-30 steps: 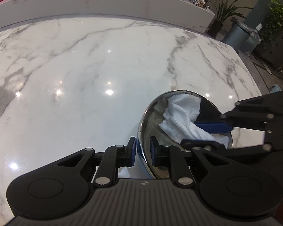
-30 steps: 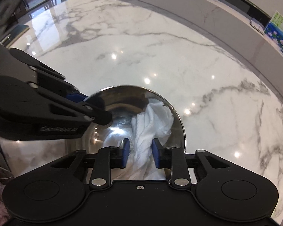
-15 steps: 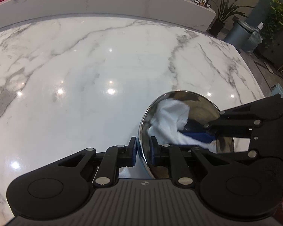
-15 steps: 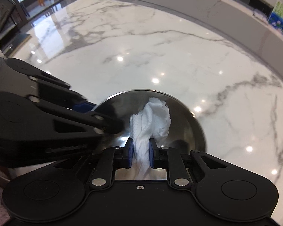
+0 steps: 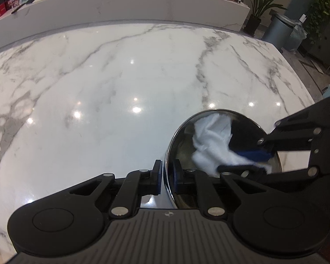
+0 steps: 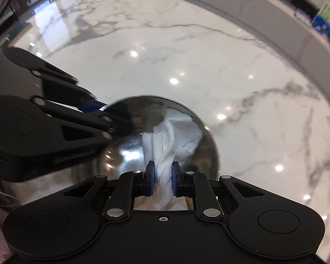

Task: Clean bowl
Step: 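Rub the cloth around the bowl interior with the right gripper while the left gripper holds the rim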

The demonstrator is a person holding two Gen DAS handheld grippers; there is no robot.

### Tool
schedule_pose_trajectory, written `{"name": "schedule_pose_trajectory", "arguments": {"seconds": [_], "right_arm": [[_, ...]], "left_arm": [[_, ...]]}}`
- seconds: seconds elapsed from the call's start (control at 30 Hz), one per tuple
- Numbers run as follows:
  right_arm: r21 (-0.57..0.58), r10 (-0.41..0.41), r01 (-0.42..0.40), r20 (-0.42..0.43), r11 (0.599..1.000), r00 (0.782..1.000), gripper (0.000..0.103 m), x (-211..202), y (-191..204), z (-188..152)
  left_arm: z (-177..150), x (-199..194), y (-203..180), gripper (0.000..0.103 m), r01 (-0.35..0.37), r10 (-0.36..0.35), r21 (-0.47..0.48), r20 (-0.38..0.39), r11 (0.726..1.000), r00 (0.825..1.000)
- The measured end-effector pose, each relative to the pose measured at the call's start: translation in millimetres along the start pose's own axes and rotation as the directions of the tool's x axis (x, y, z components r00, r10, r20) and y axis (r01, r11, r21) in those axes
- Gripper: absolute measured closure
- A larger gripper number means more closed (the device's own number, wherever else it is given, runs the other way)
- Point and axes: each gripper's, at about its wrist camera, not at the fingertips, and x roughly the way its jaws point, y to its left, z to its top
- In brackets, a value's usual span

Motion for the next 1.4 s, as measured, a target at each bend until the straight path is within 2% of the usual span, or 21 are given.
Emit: {"name": "schedule_pose_trajectory", "arguments": {"seconds": [0.1,0.27,0.33,0.4,0.47,0.57,0.63,0.67,0.7,0.83,1.13,1.4], "right_arm": [[-0.007,-0.018,0.018,0.001,1.0,1.0,0.09,0,-2,-2],[0.023,0.001,-0.001,0.006,1.0,1.0,0.09,2,-6,-4],[0.04,0.01,-0.011,0.01,0.999,1.0,0.09,2,-8,-4],[0.049,0.014,-0.014,0.013,0.999,1.0,0.09,2,-8,-4],[0.057,0.017,-0.018,0.016,0.998,1.0,0.09,3,-7,-3],[0.067,0.022,-0.023,0.02,0.997,1.0,0.09,3,-7,-4],[0.071,0.024,-0.026,0.022,0.997,0.999,0.09,2,-8,-4],[0.071,0.024,-0.026,0.023,0.997,0.999,0.09,2,-8,-5],[0.07,0.024,-0.026,0.023,0.997,0.999,0.09,2,-8,-5],[0.056,0.021,-0.023,0.023,0.998,1.0,0.09,1,-6,-5],[0.047,0.13,-0.133,0.059,0.99,0.99,0.089,3,2,-3],[0.035,0.111,-0.114,0.067,0.993,0.992,0.09,5,6,-1]], "left_arm": [[3,1,3,0.094,0.007,-0.007,-0.014,0.006,1.0,1.0],[2,2,3,0.094,0.011,-0.011,-0.036,0.005,0.999,1.0],[0,1,8,0.086,0.037,-0.038,-0.077,-0.01,0.996,0.999],[-2,1,10,0.072,0.056,-0.06,-0.107,-0.03,0.993,0.998],[-5,1,12,0.065,0.069,-0.076,-0.134,-0.048,0.989,0.996],[-9,2,15,0.065,0.093,-0.108,-0.165,-0.084,0.982,0.991],[-11,3,14,0.073,0.091,-0.105,-0.148,-0.089,0.985,0.99],[-11,2,13,0.081,0.098,-0.11,-0.14,-0.083,0.985,0.99],[-11,2,14,0.082,0.108,-0.12,-0.139,-0.081,0.984,0.99],[-11,2,15,0.083,0.116,-0.127,-0.143,-0.073,0.983,0.989],[-7,4,12,0.087,0.096,-0.106,-0.126,-0.071,0.987,0.992],[-6,3,10,0.089,0.07,-0.076,-0.082,-0.069,0.994,0.995]]}}
